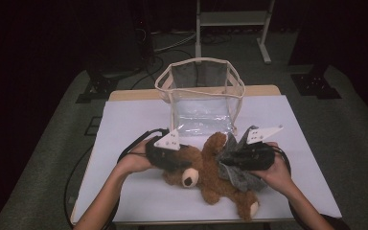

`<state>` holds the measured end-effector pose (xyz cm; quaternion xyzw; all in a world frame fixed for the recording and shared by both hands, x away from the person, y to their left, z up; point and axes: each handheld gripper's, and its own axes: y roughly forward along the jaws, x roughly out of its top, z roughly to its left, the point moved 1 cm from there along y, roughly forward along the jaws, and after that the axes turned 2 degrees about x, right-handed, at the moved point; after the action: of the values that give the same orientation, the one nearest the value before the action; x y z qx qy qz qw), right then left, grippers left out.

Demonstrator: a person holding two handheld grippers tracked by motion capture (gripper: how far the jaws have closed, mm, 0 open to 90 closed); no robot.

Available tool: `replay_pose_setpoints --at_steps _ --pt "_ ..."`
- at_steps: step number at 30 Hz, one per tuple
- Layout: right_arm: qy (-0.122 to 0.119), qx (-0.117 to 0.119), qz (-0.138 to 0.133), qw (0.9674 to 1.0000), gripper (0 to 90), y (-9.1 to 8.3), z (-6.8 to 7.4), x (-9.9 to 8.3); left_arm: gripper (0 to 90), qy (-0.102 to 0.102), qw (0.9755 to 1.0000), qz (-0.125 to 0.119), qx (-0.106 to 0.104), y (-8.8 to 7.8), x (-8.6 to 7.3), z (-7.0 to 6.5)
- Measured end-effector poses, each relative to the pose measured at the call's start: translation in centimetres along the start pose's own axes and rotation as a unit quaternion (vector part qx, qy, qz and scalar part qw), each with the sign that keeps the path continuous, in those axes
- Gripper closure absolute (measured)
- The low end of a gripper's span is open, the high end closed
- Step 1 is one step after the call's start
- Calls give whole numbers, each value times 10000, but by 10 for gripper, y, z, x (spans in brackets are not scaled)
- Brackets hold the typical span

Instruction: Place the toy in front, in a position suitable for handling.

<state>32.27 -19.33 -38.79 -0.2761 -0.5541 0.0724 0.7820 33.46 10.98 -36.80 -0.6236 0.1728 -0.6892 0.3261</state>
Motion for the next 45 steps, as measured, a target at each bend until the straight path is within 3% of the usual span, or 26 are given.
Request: replay_pose_setpoints --at_steps 2,4,7,9,13,19,25,30,31,34,45 --pt "-202 -126 102 9997 716 3 11 1 328 -100 9995 -294 -34 -3 -4 -2" --pt "-341 -250 148 9990 716 3 18 1 293 -187 9991 -368 -40 -2 -4 -2" --pt "-309 -286 86 9991 716 0 20 -1 396 -103 9994 -319 -120 6 -6 -6" --pt "-215 -242 18 9995 714 -4 17 -2 433 -146 9988 -449 -155 9 -9 -8" --pt "-76 -237 -221 9994 715 -24 9 6 454 -222 9977 -632 -124 8 -17 -10" --pt "-203 -310 -485 9981 715 -41 7 34 451 -88 9986 -510 -82 6 -14 -15" --pt "-244 -240 -54 9994 714 -18 0 51 444 74 9989 -456 -98 3 -15 -21" --pt "-226 -181 706 9971 711 14 -1 33 430 123 9989 -434 -140 2 -16 -25" --pt "-200 -169 697 9972 711 16 -1 28 427 134 9987 -460 -145 2 -16 -25" --pt "-89 -170 486 9986 711 2 -3 25 422 133 9987 -473 -145 2 -16 -25" --pt "353 -534 298 9975 711 -53 -16 -7 407 166 9984 -512 -177 1 -17 -26"
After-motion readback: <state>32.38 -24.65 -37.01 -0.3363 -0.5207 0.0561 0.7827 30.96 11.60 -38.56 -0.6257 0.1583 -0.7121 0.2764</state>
